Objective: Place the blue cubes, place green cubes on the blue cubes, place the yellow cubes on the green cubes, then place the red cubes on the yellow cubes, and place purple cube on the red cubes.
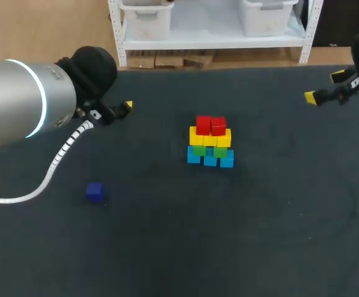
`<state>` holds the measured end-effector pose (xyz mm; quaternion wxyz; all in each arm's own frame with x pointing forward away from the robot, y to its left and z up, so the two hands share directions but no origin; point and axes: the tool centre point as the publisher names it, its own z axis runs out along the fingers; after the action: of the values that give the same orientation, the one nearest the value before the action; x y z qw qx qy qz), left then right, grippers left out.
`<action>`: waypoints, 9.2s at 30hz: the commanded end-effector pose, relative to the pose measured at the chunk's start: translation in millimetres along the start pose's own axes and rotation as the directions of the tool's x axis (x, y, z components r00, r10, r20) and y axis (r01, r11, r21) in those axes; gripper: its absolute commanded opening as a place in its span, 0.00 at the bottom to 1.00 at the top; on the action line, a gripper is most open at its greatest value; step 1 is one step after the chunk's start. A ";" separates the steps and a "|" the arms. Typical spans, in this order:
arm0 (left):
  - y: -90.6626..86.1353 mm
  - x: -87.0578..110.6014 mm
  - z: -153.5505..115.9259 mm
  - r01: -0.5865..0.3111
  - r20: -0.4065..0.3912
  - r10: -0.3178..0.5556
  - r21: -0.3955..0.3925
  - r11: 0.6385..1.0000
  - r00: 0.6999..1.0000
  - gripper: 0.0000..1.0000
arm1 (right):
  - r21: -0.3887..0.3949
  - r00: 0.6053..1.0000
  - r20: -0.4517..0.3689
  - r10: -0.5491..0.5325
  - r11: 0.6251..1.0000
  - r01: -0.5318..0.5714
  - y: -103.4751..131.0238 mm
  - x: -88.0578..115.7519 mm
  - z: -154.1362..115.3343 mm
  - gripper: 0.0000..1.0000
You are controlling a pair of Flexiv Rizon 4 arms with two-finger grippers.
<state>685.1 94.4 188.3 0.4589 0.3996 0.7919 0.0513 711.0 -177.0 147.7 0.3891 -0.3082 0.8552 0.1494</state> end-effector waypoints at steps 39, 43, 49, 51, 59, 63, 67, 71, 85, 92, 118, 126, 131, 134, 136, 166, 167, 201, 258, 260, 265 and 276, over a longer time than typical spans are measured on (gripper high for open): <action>-47.4 9.7 -54.5 -0.342 -0.227 0.440 0.368 0.865 0.869 1.00 | -0.003 1.000 -0.005 0.001 1.000 -0.001 0.2 -0.8 0.2 1.00; -50.5 37.1 -62.7 -0.281 -0.265 0.469 0.525 0.803 0.843 1.00 | -0.003 1.000 -0.005 0.001 1.000 -0.001 0.2 -0.8 0.2 1.00; -59.4 71.1 -71.5 -0.171 -0.253 0.460 0.695 0.698 0.851 1.00 | -0.003 1.000 -0.005 0.001 1.000 -0.001 0.2 -0.8 0.2 1.00; -65.3 79.3 -74.3 -0.143 -0.222 0.457 0.756 0.638 0.861 1.00 | -0.003 1.000 -0.005 0.001 1.000 -0.001 0.2 -0.8 0.2 1.00; -91.4 111.5 -84.0 -0.096 -0.220 0.521 0.853 0.513 0.825 1.00 | -0.003 1.000 -0.005 0.001 1.000 -0.001 0.2 -0.8 0.2 1.00; -99.9 117.6 -81.4 -0.088 -0.232 0.523 0.852 0.516 0.820 1.00 | -0.003 1.000 -0.005 0.001 1.000 -0.001 0.2 -0.8 0.2 1.00; -105.9 124.1 -75.9 -0.078 -0.256 0.522 0.841 0.535 0.814 1.00 | -0.003 1.000 -0.005 0.001 1.000 -0.001 0.2 -0.8 0.2 1.00; -113.3 126.5 -71.2 -0.085 -0.259 0.536 0.841 0.534 0.804 1.00 | -0.003 1.000 -0.005 0.001 1.000 -0.001 0.2 -0.8 0.2 1.00; -114.9 137.5 -68.1 -0.117 -0.256 0.556 0.829 0.548 0.791 1.00 | -0.003 1.000 -0.005 0.001 1.000 -0.001 0.2 -0.8 0.2 1.00; -114.9 137.5 -68.1 -0.117 -0.256 0.556 0.829 0.548 0.791 1.00 | -0.003 1.000 -0.005 0.001 1.000 -0.001 0.2 -0.8 0.2 1.00; -121.1 180.5 -34.2 -0.084 -0.325 0.569 0.814 0.575 0.755 1.00 | -0.003 1.000 -0.005 0.001 1.000 -0.001 0.2 -0.8 0.2 1.00; -119.5 185.0 -25.1 -0.131 -0.316 0.610 0.808 0.575 0.727 1.00 | -0.003 1.000 -0.005 0.001 1.000 -0.001 0.2 -0.8 0.2 1.00; -117.3 182.9 -22.0 -0.155 -0.311 0.621 0.800 0.580 0.719 1.00 | -0.003 1.000 -0.005 0.001 1.000 -0.001 0.2 -0.8 0.2 1.00; -116.6 182.9 -19.7 -0.163 -0.318 0.629 0.794 0.586 0.709 1.00 | -0.003 1.000 -0.005 0.001 1.000 -0.001 0.2 -0.8 0.2 1.00; -115.7 185.7 -17.5 -0.164 -0.326 0.633 0.791 0.589 0.702 1.00 | -0.003 1.000 -0.005 0.001 1.000 -0.001 0.2 -0.8 0.2 1.00; -108.7 201.6 -5.0 -0.174 -0.365 0.619 0.749 0.639 0.696 0.00 | -0.003 1.000 -0.005 0.001 1.000 -0.001 0.2 -0.8 0.2 1.00; -108.3 201.0 -5.5 -0.172 -0.368 0.616 0.748 0.641 0.697 0.00 | -0.003 1.000 -0.005 0.001 1.000 -0.001 0.2 -0.8 0.2 1.00; -74.5 -34.5 16.8 -0.229 -0.268 0.729 0.833 0.504 0.631 0.00 | -0.003 1.000 -0.005 0.001 1.000 -0.001 0.2 -0.8 0.2 1.00; -136.5 -85.7 99.2 -0.318 -0.052 0.735 0.879 0.355 0.676 0.00 | -0.003 1.000 -0.005 0.001 1.000 -0.001 0.2 -0.8 0.2 1.00; -137.8 -86.1 99.0 -0.320 -0.051 0.738 0.880 0.352 0.672 0.00 | -0.003 1.000 -0.005 0.001 1.000 -0.001 0.2 -0.8 0.2 1.00; -142.5 -86.6 98.2 -0.320 -0.055 0.750 0.882 0.346 0.659 0.00 | -0.003 1.000 -0.005 0.001 1.000 -0.001 0.2 -0.8 0.2 1.00; -147.5 -87.4 96.8 -0.308 -0.087 0.749 0.876 0.372 0.657 0.00 | -0.003 1.000 -0.005 0.001 1.000 -0.001 0.2 -0.8 0.2 1.00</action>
<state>695.0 -90.7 125.8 -0.0261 0.7747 0.6283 -0.0665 710.4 -175.7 148.7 0.3869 -0.3078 0.8566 0.1479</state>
